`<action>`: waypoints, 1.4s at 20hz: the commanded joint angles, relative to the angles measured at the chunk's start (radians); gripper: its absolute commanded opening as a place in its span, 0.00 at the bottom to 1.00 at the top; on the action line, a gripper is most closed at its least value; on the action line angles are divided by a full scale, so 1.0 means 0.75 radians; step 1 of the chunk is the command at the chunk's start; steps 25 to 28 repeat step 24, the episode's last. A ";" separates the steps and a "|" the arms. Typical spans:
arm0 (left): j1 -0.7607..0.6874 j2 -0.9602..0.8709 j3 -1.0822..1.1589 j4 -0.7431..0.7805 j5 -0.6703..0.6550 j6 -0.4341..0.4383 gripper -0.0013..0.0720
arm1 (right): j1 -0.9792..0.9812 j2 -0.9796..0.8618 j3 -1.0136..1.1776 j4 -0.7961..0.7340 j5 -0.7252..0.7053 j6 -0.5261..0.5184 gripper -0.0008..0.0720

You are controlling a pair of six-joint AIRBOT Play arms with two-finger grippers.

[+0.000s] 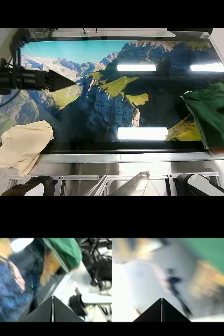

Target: Fold the shirts.

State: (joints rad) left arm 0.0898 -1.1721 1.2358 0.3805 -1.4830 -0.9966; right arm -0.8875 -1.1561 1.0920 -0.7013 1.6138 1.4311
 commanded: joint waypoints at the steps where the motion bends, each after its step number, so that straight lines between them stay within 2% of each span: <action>1: 0.067 0.028 0.083 0.106 0.034 -0.128 0.02 | 0.197 0.117 -0.010 0.254 -0.123 -0.195 0.04; 4: 0.058 0.181 -0.065 0.235 0.051 -0.202 0.02 | 0.552 0.308 -0.139 0.143 -0.280 -0.239 0.04; 7: -0.012 0.397 -0.352 0.301 0.070 -0.235 0.02 | 0.967 0.488 -0.369 0.053 -0.452 -0.253 0.04; 9: -0.064 0.506 -0.513 0.346 0.099 -0.235 0.02 | 1.196 0.549 -0.513 -0.011 -0.626 -0.253 0.04; 11: -0.087 0.586 -0.624 0.369 0.103 -0.251 0.02 | 1.319 0.541 -0.576 -0.020 -0.729 -0.249 0.04; 16: -0.089 0.636 -0.680 0.373 0.096 -0.260 0.02 | 1.363 0.463 -0.579 0.047 -0.746 -0.249 0.04; 28: -0.089 0.636 -0.680 0.373 0.097 -0.260 0.02 | 1.363 0.450 -0.579 0.047 -0.746 -0.249 0.04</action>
